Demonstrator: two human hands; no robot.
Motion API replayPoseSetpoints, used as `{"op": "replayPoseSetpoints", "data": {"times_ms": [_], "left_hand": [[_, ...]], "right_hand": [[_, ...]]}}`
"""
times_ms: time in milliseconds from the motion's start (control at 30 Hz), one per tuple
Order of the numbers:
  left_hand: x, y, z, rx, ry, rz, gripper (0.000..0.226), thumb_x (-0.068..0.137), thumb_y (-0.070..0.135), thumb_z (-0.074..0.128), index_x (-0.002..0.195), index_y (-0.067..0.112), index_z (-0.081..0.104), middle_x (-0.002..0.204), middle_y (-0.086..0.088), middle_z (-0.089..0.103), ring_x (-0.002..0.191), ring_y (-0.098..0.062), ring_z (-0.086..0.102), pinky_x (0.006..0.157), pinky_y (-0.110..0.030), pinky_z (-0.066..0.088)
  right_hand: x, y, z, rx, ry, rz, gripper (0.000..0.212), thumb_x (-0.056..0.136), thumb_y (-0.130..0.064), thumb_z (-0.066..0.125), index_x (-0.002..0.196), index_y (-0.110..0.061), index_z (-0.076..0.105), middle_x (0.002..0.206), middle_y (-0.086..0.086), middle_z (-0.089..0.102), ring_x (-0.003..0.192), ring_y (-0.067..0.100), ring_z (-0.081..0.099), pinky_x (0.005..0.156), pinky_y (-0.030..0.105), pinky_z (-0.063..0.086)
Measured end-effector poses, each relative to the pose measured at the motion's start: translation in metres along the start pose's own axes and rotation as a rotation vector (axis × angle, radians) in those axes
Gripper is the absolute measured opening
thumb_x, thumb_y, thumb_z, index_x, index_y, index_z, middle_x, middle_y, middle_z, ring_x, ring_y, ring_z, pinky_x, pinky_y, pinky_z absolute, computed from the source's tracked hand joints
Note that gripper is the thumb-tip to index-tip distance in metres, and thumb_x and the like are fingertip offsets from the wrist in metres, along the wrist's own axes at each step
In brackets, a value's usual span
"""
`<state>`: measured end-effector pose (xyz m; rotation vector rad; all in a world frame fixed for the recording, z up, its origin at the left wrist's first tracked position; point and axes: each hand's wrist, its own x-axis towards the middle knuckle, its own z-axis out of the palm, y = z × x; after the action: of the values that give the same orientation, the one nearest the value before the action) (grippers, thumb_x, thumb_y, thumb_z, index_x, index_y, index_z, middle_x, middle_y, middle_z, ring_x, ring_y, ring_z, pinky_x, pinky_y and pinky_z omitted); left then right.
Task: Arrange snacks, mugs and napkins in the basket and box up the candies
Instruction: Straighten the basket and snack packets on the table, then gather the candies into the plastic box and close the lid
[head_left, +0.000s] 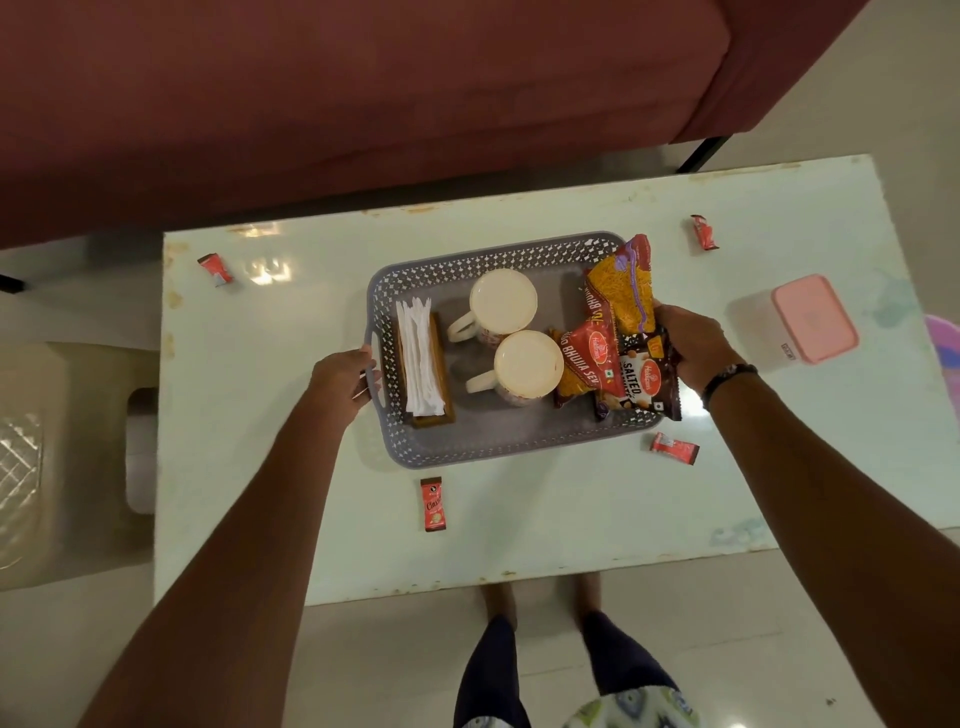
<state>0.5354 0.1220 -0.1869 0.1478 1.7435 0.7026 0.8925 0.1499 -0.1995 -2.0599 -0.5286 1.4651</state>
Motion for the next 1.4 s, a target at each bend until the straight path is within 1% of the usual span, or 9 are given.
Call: {"op": "replayPoseSetpoints", "data": {"times_ms": [100,233,333,500,667,933,1167,1267,1400], "left_hand": [[-0.003,-0.002,0.009,0.199,0.175,0.131,0.036,0.090,0.015,0.058,0.123,0.000,0.054,0.118,-0.015,0.060,0.110,-0.029,0.057,0.096,-0.038,0.047],[-0.021,-0.020,0.036,0.564,0.482,0.486,0.027,0.091,0.012,0.053,0.116,0.002,0.054,0.123,-0.017,0.057,0.115,-0.033,0.052,0.093,-0.042,0.044],[-0.041,-0.036,0.068,0.670,0.617,0.693,0.029,0.089,0.014,0.051,0.116,0.005,0.053,0.123,-0.017,0.054,0.115,-0.035,0.047,0.091,-0.043,0.040],[-0.085,-0.050,0.164,0.707,0.483,1.009,0.028,0.083,0.007,0.051,0.111,0.007,0.056,0.116,-0.014,0.058,0.111,-0.032,0.049,0.092,-0.038,0.034],[-0.129,-0.071,0.280,0.718,0.251,1.197,0.026,0.081,0.007,0.052,0.107,0.011,0.057,0.108,-0.008,0.061,0.103,-0.028,0.053,0.089,-0.038,0.036],[-0.121,-0.130,0.387,0.830,-0.048,0.932,0.043,0.085,0.009,0.056,0.126,0.015,0.046,0.132,-0.002,0.052,0.122,-0.022,0.046,0.100,-0.032,0.030],[-0.106,-0.171,0.401,0.888,-0.153,0.728,0.063,0.085,0.015,0.064,0.140,0.013,0.034,0.146,-0.005,0.042,0.133,-0.023,0.040,0.110,-0.036,0.032],[-0.111,-0.178,0.404,0.757,-0.238,0.583,0.074,0.084,0.016,0.067,0.145,0.015,0.025,0.151,-0.004,0.035,0.138,-0.023,0.035,0.114,-0.038,0.033],[-0.112,-0.178,0.407,0.720,-0.309,0.591,0.093,0.076,0.023,0.075,0.148,0.018,0.016,0.154,-0.001,0.029,0.141,-0.020,0.030,0.114,-0.034,0.031]], "right_hand": [[0.003,0.003,0.003,-0.089,0.110,-0.084,0.033,0.093,-0.019,0.051,0.120,-0.005,0.062,0.049,-0.018,0.062,0.058,0.005,0.052,0.057,0.018,0.043],[-0.002,0.007,0.007,-0.269,0.221,-0.304,0.029,0.094,-0.024,0.052,0.090,-0.004,0.072,0.080,0.010,0.066,0.075,0.019,0.055,0.066,0.026,0.043],[-0.004,0.009,0.002,-0.402,0.213,-0.472,0.029,0.097,-0.020,0.045,0.105,-0.003,0.067,0.107,0.015,0.069,0.099,0.027,0.060,0.085,0.033,0.045],[0.000,0.016,-0.051,-0.486,0.273,-0.674,0.026,0.096,-0.016,0.047,0.116,-0.005,0.059,0.116,0.015,0.060,0.103,0.028,0.058,0.090,0.033,0.044],[0.026,0.021,-0.126,-0.668,0.314,-0.653,0.039,0.091,-0.016,0.055,0.128,-0.007,0.050,0.130,0.012,0.053,0.118,0.030,0.048,0.098,0.037,0.039],[0.074,0.027,-0.189,-0.822,0.247,-0.564,0.083,0.075,-0.032,0.075,0.140,-0.004,0.029,0.143,0.013,0.038,0.130,0.031,0.038,0.102,0.042,0.044],[0.074,0.036,-0.190,-0.783,0.250,-0.536,0.083,0.067,-0.035,0.078,0.134,-0.011,0.035,0.130,0.009,0.045,0.117,0.026,0.046,0.072,0.033,0.048],[0.061,0.041,-0.187,-0.765,0.221,-0.502,0.082,0.065,-0.036,0.079,0.132,-0.012,0.036,0.127,0.008,0.045,0.117,0.025,0.044,0.071,0.032,0.048],[0.052,0.040,-0.184,-0.664,0.193,-0.388,0.082,0.066,-0.043,0.078,0.131,-0.013,0.038,0.127,0.007,0.047,0.118,0.024,0.044,0.072,0.031,0.041]]}}
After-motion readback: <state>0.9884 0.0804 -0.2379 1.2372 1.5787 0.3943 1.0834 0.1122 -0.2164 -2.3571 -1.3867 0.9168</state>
